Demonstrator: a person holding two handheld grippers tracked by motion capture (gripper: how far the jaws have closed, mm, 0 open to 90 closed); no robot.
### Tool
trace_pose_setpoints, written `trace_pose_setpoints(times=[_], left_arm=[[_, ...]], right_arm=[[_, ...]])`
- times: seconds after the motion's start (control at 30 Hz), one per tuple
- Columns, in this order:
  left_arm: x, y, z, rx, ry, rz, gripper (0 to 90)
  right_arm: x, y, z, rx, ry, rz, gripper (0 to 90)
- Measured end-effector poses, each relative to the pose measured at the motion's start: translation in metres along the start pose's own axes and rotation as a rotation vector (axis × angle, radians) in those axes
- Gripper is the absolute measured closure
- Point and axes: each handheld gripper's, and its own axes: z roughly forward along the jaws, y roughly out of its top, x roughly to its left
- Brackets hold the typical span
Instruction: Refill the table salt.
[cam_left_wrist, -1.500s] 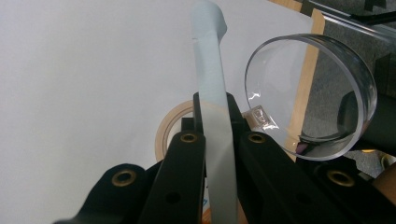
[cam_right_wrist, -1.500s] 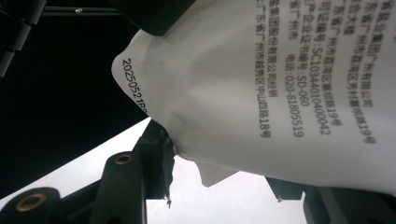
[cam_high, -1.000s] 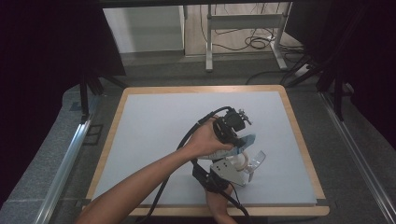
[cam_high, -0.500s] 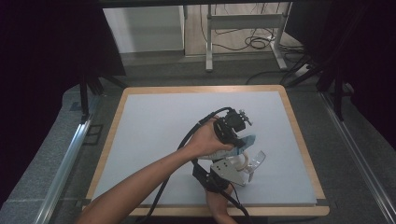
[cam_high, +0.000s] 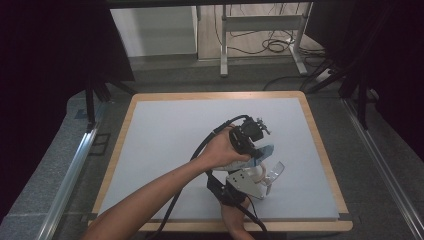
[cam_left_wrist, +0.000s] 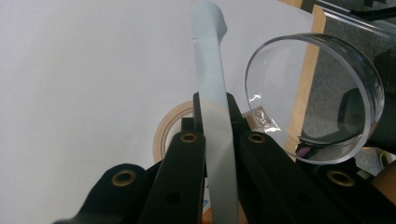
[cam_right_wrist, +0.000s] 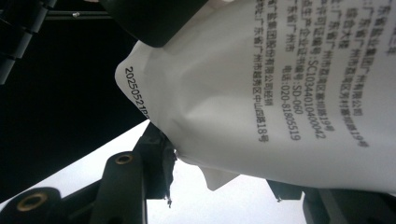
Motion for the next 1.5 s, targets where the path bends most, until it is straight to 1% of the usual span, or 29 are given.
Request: trace_pose_setpoints(times=[0.23,0.33,1.23,1.3,1.5], left_arm=[[-0.0002,0.0003,-0.0009,0.0,0.003,0.001,90.0],[-0.0003,0.0002,-0.0011,0.0,0.004,0.001,90.0],[0.0002,0.0002,-0.0008,0.001,0.006,0.001,90.0],[-0.0001,0.0003,0.0,-0.002,0.005,-0.002,90.0],[-0.0008,0.0017,0.0003,0.002,0.005,0.003,90.0]], right_arm=[[0.0003,0.0003,-0.0005,-0.001,0.003,0.002,50.3],[0.0004,-0.0003,-0.0001,-0.007,0.0,-0.006,50.3],[0.0007,-0.0004,0.0002,-0.008,0.0,-0.002,50.3],[0.0008,0.0002,-0.0003,-0.002,0.004,0.012,50.3],[-0.0004,0.0014,-0.0004,-0.005,0.001,0.008,50.3]])
